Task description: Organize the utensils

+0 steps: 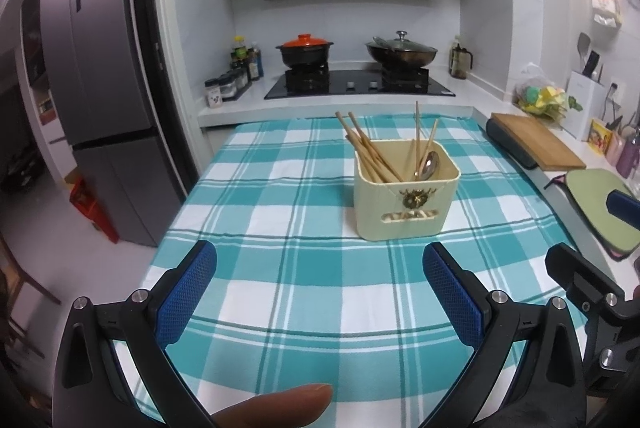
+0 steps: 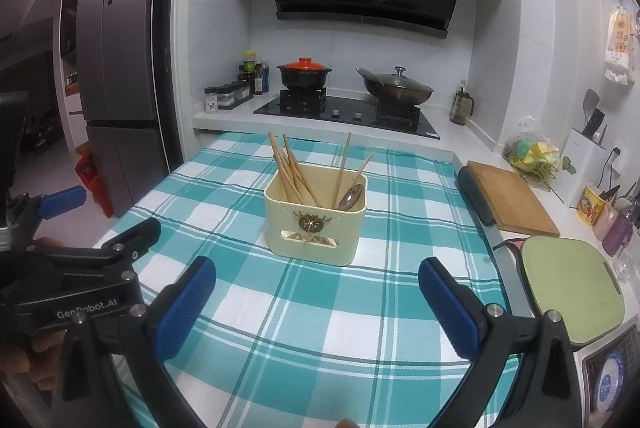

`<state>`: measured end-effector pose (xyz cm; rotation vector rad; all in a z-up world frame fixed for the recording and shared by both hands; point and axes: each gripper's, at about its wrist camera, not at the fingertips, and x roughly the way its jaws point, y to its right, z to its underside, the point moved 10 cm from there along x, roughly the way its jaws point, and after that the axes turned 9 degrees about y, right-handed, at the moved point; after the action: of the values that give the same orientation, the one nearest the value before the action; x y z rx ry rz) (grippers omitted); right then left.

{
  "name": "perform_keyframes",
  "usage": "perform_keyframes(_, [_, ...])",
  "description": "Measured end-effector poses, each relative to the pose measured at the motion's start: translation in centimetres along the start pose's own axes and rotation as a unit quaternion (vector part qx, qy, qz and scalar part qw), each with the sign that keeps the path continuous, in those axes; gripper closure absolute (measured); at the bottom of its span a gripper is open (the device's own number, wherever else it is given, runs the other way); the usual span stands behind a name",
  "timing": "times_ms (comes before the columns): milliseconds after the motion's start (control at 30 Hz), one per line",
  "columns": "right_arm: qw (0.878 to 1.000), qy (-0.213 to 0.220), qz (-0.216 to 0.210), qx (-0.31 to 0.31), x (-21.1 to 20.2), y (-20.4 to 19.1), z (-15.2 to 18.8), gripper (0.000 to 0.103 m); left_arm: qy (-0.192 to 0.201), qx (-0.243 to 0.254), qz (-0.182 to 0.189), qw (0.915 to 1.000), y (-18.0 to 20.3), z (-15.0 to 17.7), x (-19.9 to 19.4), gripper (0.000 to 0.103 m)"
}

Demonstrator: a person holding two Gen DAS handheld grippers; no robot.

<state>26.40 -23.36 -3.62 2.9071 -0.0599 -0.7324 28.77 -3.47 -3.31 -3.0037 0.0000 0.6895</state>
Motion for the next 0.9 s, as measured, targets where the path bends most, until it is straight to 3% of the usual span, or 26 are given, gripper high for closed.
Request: perform_keyframes(900, [1.0,-0.003,-0.003,0.002,-0.62,-0.17,-0.11,0.0,0.003,-0.002,0.003,1.0,0.0,-0.3,-0.51,0.0])
